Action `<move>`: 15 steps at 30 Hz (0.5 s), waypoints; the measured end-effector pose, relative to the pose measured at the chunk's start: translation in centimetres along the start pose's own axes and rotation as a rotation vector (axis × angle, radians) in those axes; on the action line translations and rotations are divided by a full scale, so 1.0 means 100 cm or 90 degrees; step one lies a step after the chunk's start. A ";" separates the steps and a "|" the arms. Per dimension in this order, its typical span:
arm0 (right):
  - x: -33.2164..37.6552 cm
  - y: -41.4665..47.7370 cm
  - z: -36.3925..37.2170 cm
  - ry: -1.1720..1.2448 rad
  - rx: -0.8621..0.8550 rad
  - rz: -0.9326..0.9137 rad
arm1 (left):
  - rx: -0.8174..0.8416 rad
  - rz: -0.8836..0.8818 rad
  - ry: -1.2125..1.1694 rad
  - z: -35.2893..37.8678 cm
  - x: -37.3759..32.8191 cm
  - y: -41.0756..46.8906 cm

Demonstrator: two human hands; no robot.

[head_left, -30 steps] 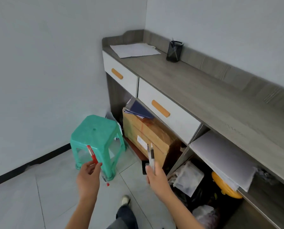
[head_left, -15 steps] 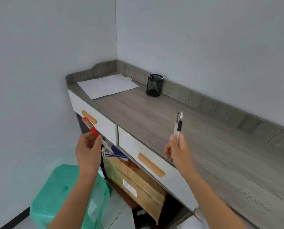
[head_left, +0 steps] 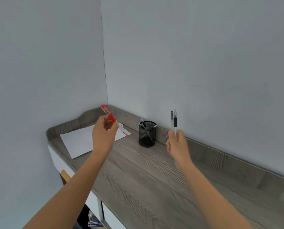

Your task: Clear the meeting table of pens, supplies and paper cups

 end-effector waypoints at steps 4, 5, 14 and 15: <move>-0.005 0.031 -0.002 0.003 -0.013 0.019 | 0.068 -0.009 0.053 0.049 0.015 0.024; -0.005 0.038 -0.003 0.002 -0.014 0.023 | 0.084 -0.010 0.063 0.061 0.018 0.029; -0.006 0.072 -0.003 -0.017 0.020 0.031 | 0.135 0.013 0.111 0.133 0.032 0.072; -0.010 0.075 -0.002 -0.024 0.016 0.037 | 0.139 0.009 0.117 0.137 0.036 0.076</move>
Point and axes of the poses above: each hand's wrist, its own y-axis towards the middle knuckle, its own z-axis out of the palm, x = y × z, the point moved 9 cm from there along y, towards the middle knuckle, and after that the axes turned 4 degrees about -x, right-handed, at the moved point
